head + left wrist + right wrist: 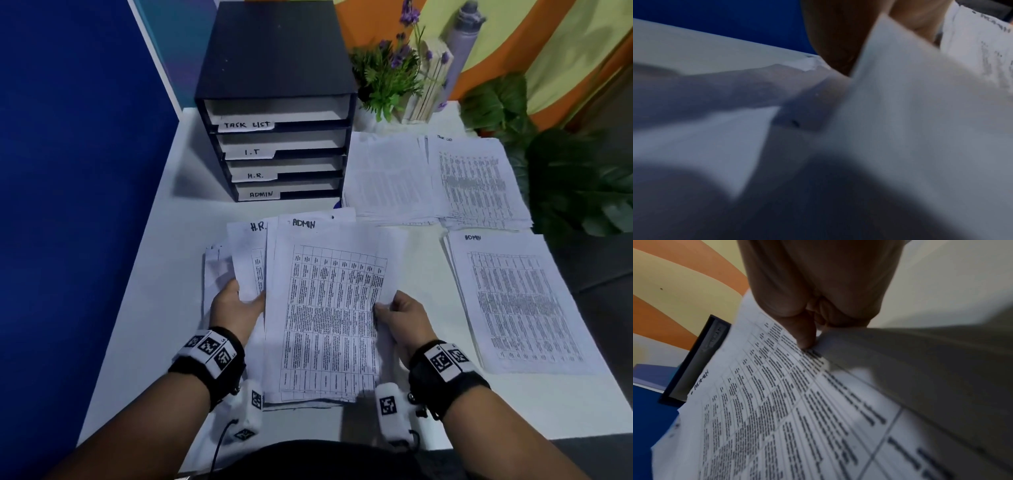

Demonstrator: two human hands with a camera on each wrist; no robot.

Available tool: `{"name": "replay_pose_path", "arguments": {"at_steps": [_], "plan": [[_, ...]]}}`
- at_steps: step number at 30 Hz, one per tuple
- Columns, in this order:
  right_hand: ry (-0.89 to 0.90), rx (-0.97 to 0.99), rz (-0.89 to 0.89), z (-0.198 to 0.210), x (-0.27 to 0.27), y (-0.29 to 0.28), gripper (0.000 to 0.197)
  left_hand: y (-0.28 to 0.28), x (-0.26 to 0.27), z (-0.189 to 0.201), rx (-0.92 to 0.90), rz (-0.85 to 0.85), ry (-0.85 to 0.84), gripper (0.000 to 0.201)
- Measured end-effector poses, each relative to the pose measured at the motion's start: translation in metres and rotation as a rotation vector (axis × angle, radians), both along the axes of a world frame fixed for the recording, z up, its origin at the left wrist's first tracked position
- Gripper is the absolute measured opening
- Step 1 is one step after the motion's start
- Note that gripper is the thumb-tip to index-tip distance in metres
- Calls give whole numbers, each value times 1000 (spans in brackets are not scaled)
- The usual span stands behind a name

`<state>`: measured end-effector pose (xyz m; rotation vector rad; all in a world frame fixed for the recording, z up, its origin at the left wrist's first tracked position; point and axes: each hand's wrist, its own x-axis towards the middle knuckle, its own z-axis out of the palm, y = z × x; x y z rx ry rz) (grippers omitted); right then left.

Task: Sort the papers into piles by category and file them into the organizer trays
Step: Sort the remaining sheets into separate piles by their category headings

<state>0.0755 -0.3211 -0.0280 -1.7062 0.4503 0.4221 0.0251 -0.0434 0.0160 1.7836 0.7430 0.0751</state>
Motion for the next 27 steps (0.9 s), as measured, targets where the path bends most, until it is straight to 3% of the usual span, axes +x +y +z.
{"name": "replay_pose_path", "arguments": {"at_steps": [3, 8, 11, 17, 19, 23, 27], "plan": [[-54, -111, -36, 18, 12, -15, 26, -14, 11, 5, -8, -39, -4, 19], [-175, -316, -106, 65, 41, -76, 20, -53, 34, 19, 25, -176, 54, 36], [-136, -488, -86, 83, 60, -130, 40, -84, 47, 25, 55, -277, 106, 41], [-54, -825, -68, 101, 79, -223, 10, -140, 70, 11, 140, -418, 193, 41], [-10, -889, -52, 99, 85, -246, 19, -156, 75, 6, 162, -448, 210, 43], [-26, -1142, 25, 83, 86, -254, 64, -178, 83, -4, 233, -485, 265, 56], [-43, -1136, 379, 56, 71, -222, 59, -190, 89, -13, 293, -441, 323, 58]]}}
